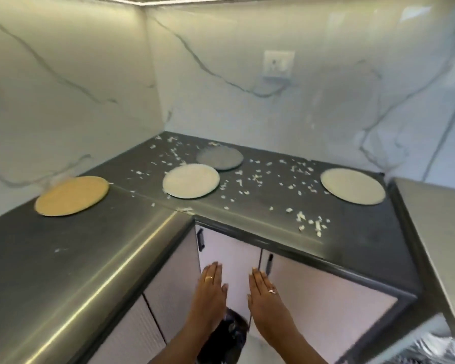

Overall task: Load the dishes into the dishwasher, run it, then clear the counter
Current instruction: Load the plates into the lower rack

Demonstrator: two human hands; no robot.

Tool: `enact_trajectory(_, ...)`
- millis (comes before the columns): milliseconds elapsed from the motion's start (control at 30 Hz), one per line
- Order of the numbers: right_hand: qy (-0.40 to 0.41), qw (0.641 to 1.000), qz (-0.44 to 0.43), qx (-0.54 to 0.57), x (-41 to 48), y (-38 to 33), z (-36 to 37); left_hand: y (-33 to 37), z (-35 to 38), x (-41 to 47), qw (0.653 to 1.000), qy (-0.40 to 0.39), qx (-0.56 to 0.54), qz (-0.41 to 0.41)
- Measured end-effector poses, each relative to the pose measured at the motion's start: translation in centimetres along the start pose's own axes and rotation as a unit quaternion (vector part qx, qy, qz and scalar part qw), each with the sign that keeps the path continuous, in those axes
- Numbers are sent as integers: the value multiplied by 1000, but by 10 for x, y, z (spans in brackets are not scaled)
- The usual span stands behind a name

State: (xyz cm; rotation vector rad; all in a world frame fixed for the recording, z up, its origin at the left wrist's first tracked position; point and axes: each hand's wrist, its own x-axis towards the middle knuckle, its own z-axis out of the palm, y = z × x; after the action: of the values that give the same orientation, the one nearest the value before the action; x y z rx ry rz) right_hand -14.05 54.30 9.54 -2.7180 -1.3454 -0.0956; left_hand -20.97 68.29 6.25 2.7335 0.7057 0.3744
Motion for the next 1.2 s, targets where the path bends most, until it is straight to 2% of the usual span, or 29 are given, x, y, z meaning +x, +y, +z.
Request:
enact_trajectory(200,42,998,-29,-27,95,-10,-26,-51,-45,72,997,44,47,-49)
enact_trajectory(267,28,999,-27,-10,132,-4,-24,-67,-52,102,995,54,67,-59)
enact_trajectory(333,47,997,-53,-10,172,6,-15,-80,-58,138,994,59,59,-75)
enact_trajectory(400,17,998,-55,5,213,18,-11,-93,-62,177,991,67,47,-105)
enact_trajectory(500,37,998,-42,28,274,33,-10,-107,-64,231,988,33,56,-141)
enact_trajectory(633,14,998,-18,56,338,52,-8,-106,-49,281,985,-46,35,-160)
enact_trajectory(867,-36,992,49,106,427,77,-3,-71,-11,343,987,-118,62,-95)
enact_trajectory(1033,-24,988,96,116,473,88,-5,-86,-10,363,985,-129,96,-65)
enact_trajectory(1200,-41,974,150,167,515,95,-10,-94,-23,383,970,-198,139,6)
